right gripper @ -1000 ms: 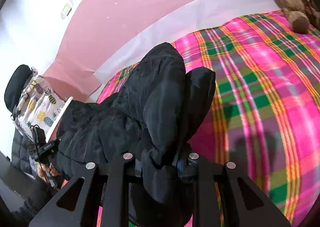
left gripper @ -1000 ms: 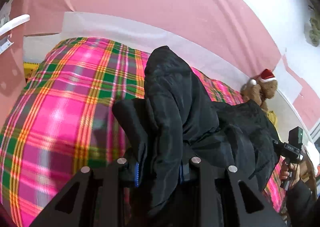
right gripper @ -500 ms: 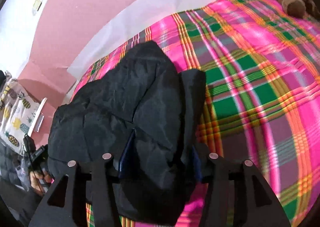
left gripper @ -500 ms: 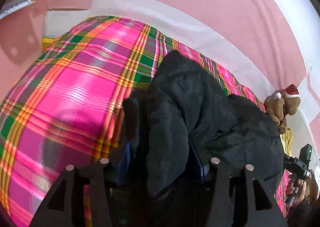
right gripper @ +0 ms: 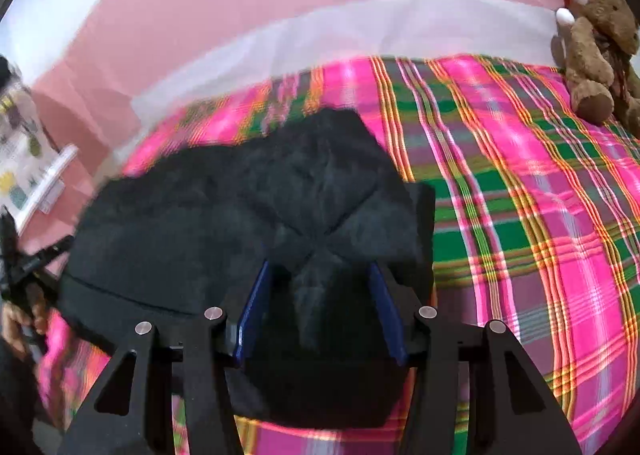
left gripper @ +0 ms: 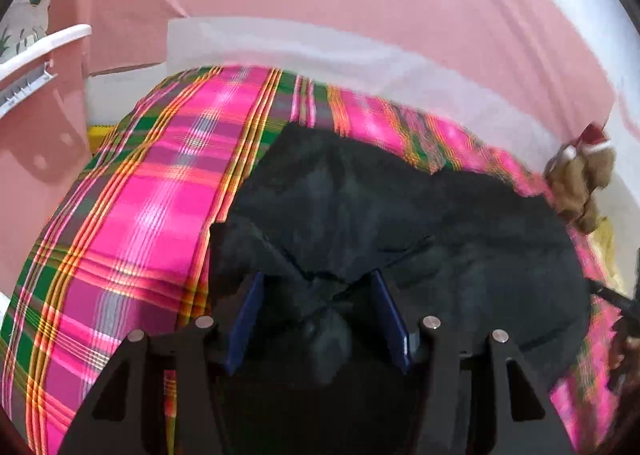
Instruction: Fold large clothes
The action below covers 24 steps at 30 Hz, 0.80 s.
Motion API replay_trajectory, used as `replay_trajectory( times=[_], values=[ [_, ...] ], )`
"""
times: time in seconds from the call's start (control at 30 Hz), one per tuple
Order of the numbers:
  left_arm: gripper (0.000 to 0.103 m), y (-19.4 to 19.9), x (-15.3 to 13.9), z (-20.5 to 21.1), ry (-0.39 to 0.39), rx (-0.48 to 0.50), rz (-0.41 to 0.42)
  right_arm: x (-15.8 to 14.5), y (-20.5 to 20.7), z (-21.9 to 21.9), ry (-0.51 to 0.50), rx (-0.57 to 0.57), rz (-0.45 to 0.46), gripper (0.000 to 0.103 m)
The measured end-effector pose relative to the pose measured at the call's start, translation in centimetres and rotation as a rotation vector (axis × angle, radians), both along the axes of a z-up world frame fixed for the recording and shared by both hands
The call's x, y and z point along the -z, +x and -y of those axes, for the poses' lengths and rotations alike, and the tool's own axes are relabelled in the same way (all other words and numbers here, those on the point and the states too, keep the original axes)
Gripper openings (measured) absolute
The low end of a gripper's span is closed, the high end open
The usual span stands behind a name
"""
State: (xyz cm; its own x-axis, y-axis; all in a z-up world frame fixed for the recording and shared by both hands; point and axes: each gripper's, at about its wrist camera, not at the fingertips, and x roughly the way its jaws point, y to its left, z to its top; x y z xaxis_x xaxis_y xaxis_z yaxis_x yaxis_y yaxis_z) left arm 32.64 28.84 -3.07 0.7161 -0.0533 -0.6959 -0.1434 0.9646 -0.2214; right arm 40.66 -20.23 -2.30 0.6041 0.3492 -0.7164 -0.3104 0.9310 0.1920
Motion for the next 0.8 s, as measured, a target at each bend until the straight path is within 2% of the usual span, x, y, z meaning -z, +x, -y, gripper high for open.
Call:
replay_trajectory(
  times=[0.1, 0.3, 0.4, 0.53, 0.8],
  values=[
    [0.058, 0.0, 0.6, 0.0, -0.017, -0.022, 0.012, 1.5, 0.6, -0.5, -0.036, -0.004, -0.013, 0.051],
    [0.058, -3.4, -1.9, 1.2, -0.008, -0.034, 0.051, -0.3, -1.9, -0.3, -0.047, 0.007, 0.035, 0.051],
    [0.060, -6.1, -3.2, 2.8, 0.007, -0.044, 0.067, -1.5, -4.7, -0.2, -0.043, 0.013, 0.072, 0.051],
    [0.074, -10.6, -4.4, 6.2, 0.020, -0.054, 0.072, -2.5, -9.5, -0.2, -0.022, 0.006, 0.103, 0.052],
    [0.077, -19.4, -5.8, 12.3, 0.048, -0.056, 0.062, -3.0, -18.2, 0.4, 0.018, -0.008, 0.093, 0.052]
  ],
)
